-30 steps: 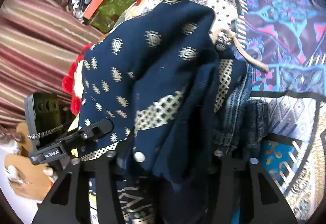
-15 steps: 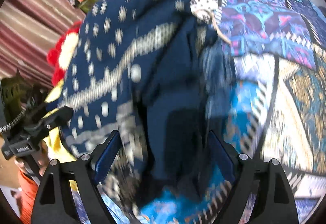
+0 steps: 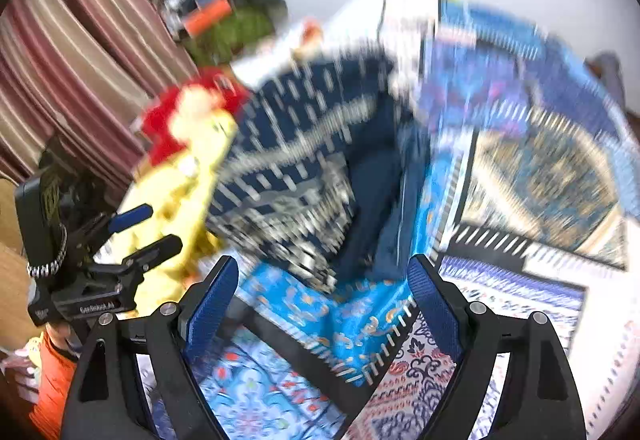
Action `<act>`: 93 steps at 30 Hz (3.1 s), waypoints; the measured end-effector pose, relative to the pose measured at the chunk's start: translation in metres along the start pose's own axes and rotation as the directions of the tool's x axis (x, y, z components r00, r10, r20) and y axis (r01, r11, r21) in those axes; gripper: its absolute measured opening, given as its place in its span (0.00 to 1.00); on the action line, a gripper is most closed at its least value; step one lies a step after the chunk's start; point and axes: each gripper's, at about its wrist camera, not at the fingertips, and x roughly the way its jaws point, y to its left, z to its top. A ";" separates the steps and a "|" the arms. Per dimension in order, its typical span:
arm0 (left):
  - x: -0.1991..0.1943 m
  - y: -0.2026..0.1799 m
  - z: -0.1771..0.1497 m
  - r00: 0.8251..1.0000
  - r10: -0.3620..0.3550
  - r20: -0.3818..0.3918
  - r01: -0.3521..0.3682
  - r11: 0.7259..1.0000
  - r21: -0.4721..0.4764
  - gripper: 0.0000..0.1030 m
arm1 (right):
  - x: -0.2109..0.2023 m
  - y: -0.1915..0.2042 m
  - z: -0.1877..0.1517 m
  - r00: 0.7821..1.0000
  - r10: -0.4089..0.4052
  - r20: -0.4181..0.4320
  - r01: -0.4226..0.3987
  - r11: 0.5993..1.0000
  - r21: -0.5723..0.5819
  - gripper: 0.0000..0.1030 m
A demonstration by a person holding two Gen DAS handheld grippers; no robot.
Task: Fold large clothes
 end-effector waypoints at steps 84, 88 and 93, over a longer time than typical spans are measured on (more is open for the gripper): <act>-0.200 -0.073 -0.028 0.881 -0.030 0.473 0.030 1.000 0.008 1.00 | -0.247 0.128 -0.113 0.710 -0.235 0.663 0.304 0.953 0.012 1.00; -0.199 -0.073 -0.028 0.884 -0.045 0.465 0.042 0.999 0.017 1.00 | -0.247 0.128 -0.113 0.708 -0.235 0.667 0.305 0.952 0.012 1.00; -0.198 -0.074 -0.028 0.884 -0.048 0.466 0.042 0.999 0.025 1.00 | -0.248 0.129 -0.111 0.702 -0.239 0.671 0.305 0.952 0.020 1.00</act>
